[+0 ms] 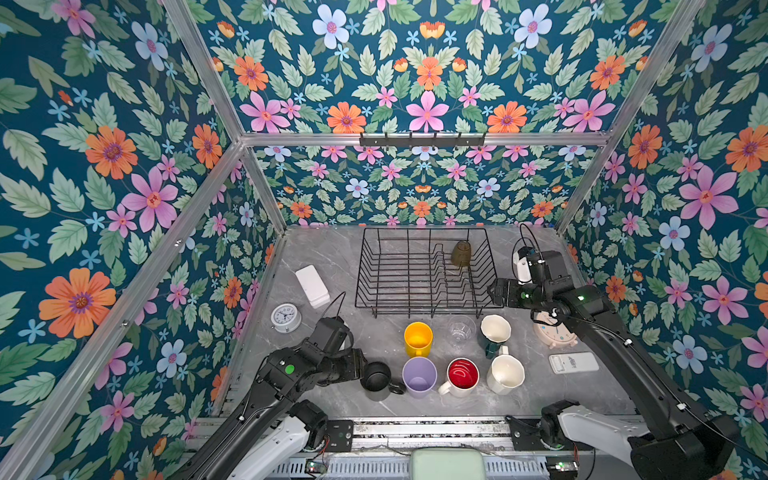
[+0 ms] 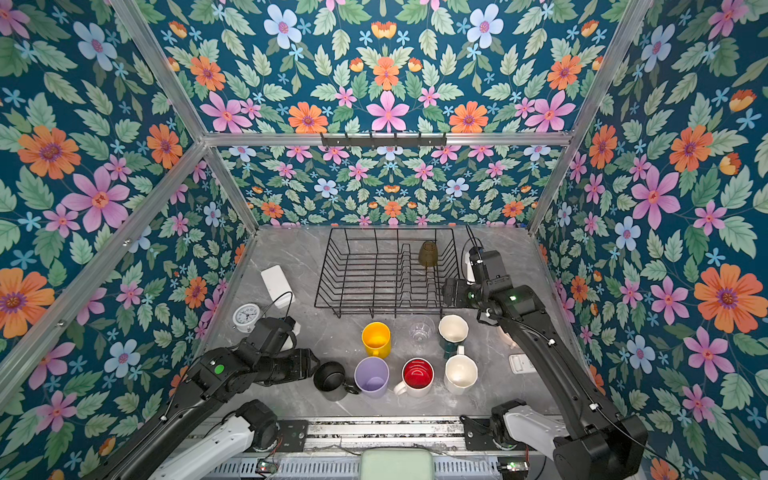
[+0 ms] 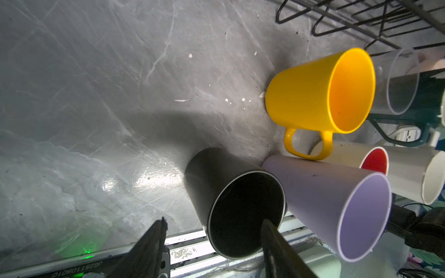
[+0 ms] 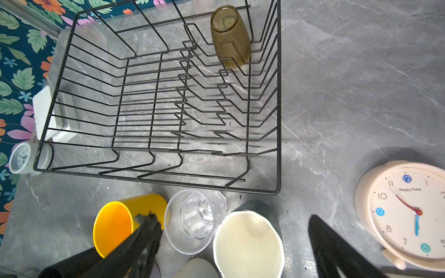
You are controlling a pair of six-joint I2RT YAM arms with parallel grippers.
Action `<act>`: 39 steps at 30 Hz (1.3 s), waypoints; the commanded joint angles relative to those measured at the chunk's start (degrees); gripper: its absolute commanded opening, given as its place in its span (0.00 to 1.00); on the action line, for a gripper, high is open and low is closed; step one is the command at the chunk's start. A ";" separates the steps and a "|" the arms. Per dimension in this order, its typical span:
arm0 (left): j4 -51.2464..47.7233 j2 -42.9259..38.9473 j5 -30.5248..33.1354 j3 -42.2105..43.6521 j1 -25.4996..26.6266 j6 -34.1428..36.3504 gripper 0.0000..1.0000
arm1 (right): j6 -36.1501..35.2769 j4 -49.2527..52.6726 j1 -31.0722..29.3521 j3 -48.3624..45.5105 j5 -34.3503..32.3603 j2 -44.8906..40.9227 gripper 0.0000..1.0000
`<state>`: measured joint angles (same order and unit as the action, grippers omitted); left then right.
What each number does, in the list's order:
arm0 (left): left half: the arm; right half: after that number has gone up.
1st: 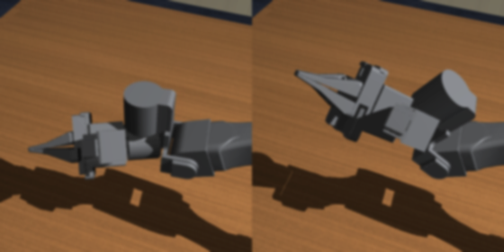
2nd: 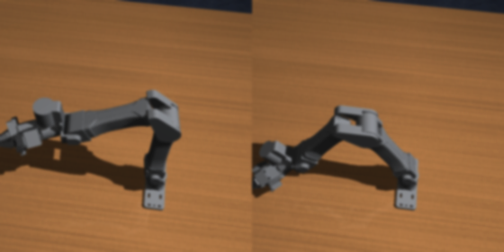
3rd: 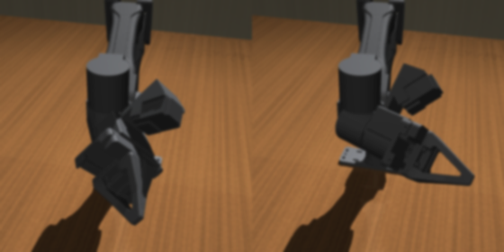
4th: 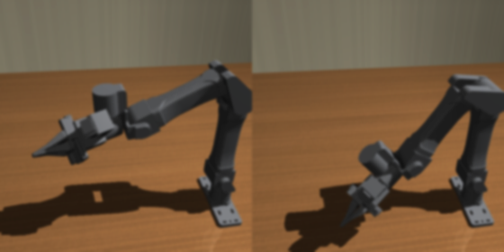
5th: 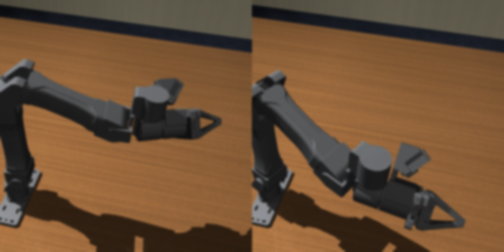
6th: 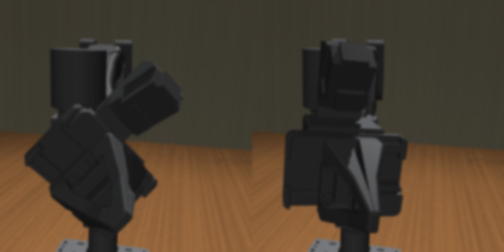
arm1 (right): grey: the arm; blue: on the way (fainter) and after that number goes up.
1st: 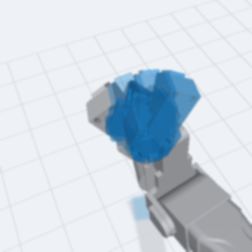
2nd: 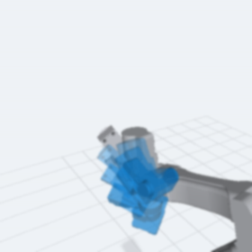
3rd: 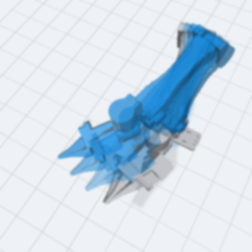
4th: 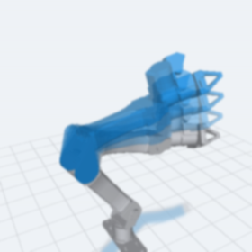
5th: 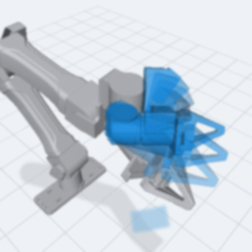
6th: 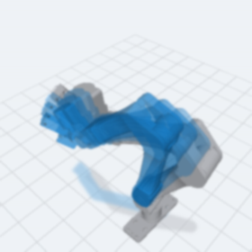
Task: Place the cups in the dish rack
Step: 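Withdraw the right gripper from the rack while the left gripper reaches toward the black mug, then lower the left gripper around the black mug rim and close it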
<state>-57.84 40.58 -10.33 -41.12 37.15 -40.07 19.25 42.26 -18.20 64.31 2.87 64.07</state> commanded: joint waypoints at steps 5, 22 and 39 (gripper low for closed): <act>2.70 2.67 -0.75 1.53 0.80 2.19 0.61 | 0.88 0.71 0.00 -0.73 0.11 -2.18 0.95; 5.64 9.80 2.40 4.08 6.82 1.67 0.51 | 1.31 1.18 -0.02 -2.39 -0.07 -5.60 0.95; 7.87 14.13 3.96 4.47 7.74 1.82 0.39 | 2.07 1.16 -0.07 -3.84 1.08 -6.94 0.95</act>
<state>-50.06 54.46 -7.14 -36.56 44.80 -38.61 20.99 43.16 -18.20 60.47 3.92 57.41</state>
